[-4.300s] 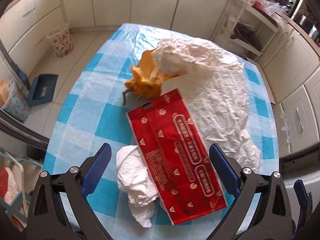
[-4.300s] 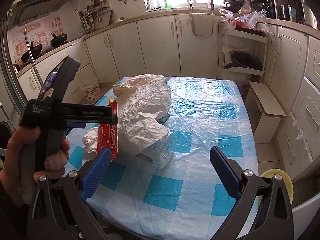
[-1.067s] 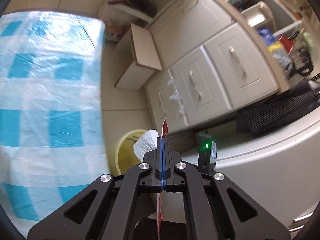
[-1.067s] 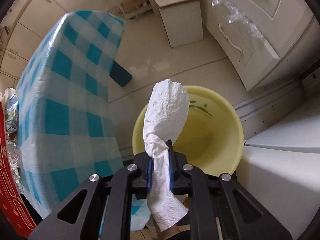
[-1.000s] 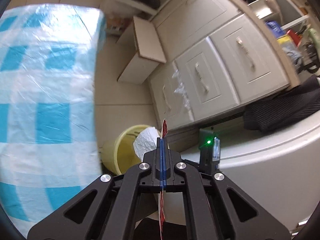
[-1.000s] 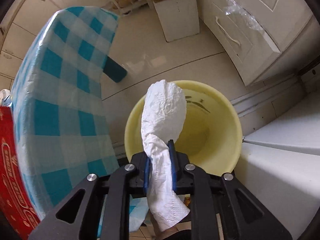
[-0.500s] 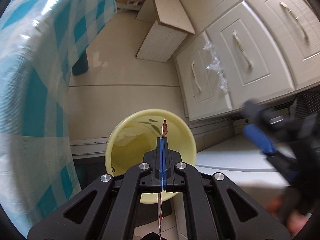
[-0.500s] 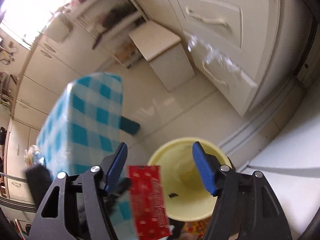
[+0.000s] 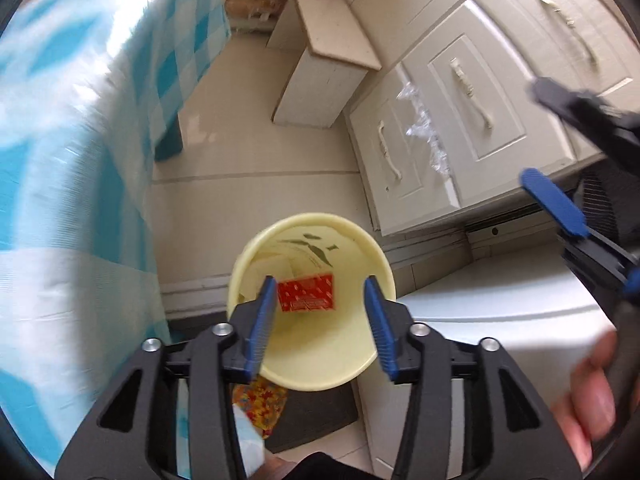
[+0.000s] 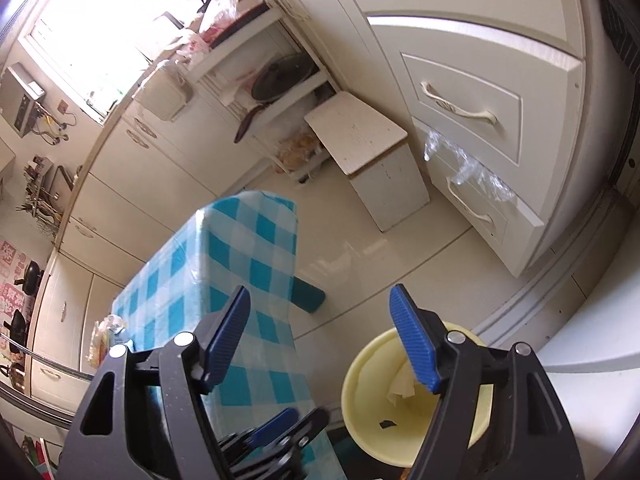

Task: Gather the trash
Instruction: 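Carry the red box and tissue to the yellow basin and release both, then grasp the crumpled white tissue on the table with the left tool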

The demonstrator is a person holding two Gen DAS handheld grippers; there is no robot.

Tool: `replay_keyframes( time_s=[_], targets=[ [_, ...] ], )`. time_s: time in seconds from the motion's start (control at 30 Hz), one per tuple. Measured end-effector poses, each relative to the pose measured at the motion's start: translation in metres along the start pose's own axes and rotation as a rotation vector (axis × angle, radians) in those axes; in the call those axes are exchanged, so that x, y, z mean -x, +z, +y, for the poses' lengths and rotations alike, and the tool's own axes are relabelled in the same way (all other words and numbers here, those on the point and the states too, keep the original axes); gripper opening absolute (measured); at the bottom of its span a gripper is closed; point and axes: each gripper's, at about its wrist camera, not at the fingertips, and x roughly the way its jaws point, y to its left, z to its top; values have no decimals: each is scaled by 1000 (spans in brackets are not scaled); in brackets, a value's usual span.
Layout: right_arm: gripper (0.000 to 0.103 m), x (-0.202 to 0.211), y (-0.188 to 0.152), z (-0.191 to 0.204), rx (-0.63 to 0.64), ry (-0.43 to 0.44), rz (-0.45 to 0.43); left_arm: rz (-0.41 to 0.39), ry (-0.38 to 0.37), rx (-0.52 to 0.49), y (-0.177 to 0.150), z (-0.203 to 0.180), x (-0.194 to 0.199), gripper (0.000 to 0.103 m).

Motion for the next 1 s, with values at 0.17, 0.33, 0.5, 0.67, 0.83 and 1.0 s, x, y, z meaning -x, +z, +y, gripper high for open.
replay_keyframes(
  time_s=[0.17,0.33,0.5,0.67,0.83,1.0],
  targets=[
    [72,1,1,23,17,35,-27,-162,43,-77,-11,22,94,67],
    [75,4,-7,65,102,88,-40,-341,165,-54,-34,88,197,76],
    [79,3,-29,124,239,151,-13,-466,351,141,-61,193,277,80],
    [84,-6,-69,198,459,230,43,-447,375,401,-76,301,310,80],
    [84,-22,-135,268,665,442,238,-399,381,413,-63,340,301,80],
    [84,-40,-215,313,807,606,481,-315,419,365,-51,355,278,80]
  ],
)
